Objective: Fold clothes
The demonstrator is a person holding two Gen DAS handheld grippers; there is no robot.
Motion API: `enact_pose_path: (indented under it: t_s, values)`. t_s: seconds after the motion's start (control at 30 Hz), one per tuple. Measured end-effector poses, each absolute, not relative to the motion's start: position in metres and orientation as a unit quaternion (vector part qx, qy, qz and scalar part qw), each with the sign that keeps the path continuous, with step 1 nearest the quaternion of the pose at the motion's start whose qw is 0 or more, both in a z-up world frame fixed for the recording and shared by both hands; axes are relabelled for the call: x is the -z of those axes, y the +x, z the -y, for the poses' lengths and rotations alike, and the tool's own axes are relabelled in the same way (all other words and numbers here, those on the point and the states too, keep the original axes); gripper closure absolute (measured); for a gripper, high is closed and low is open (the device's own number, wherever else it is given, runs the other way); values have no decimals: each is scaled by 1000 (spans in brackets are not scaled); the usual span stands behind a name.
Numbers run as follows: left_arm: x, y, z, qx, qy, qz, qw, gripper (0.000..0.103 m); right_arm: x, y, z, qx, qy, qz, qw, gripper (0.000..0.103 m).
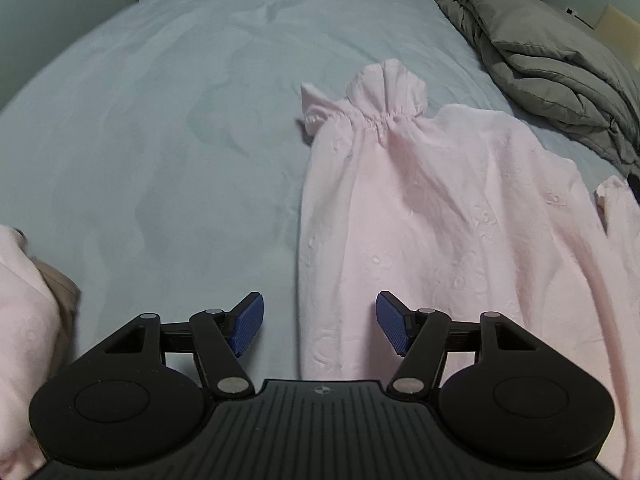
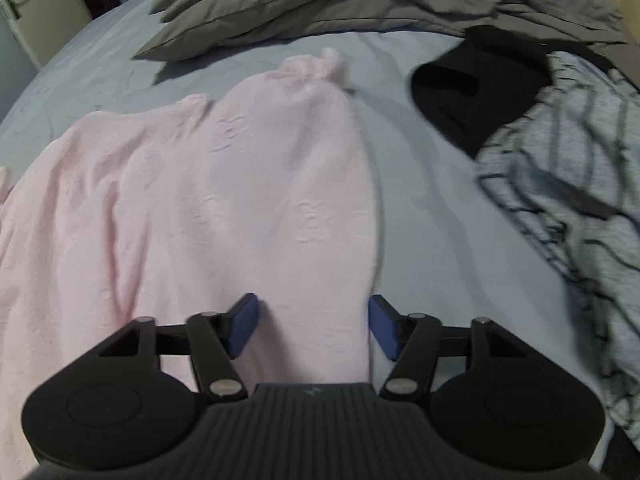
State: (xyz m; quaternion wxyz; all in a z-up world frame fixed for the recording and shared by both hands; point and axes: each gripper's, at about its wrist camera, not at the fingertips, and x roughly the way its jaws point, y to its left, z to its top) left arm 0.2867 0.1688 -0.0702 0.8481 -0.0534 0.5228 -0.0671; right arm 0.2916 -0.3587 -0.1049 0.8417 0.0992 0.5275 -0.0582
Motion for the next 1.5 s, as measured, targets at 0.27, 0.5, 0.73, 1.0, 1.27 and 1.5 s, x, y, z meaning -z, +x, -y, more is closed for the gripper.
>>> enact_pose_path:
  t_s: [0.27, 0.5, 0.73, 1.0, 1.27, 1.5]
  values:
    - [51, 277, -173, 16, -13, -500, 866, 103, 84, 286, 351, 82, 31, -510, 856, 101]
    - [25, 258, -218, -81, -13, -477, 875, 103, 67, 262, 389, 151, 34, -499, 853, 101]
    - [6, 235, -279, -198, 7, -469, 861, 103, 58, 244, 422, 220, -3, -510, 832, 101]
    - [-1, 208, -319, -237, 4, -463, 854, 94, 55, 229, 444, 239, -6, -511, 826, 86]
    - [-31, 232, -262, -175, 13, -360, 916, 62, 33, 239, 400, 189, -56, -445, 873, 47]
    - [-13, 269, -209, -51, -26, -393, 918, 58, 37, 269, 355, 119, -24, -421, 899, 50]
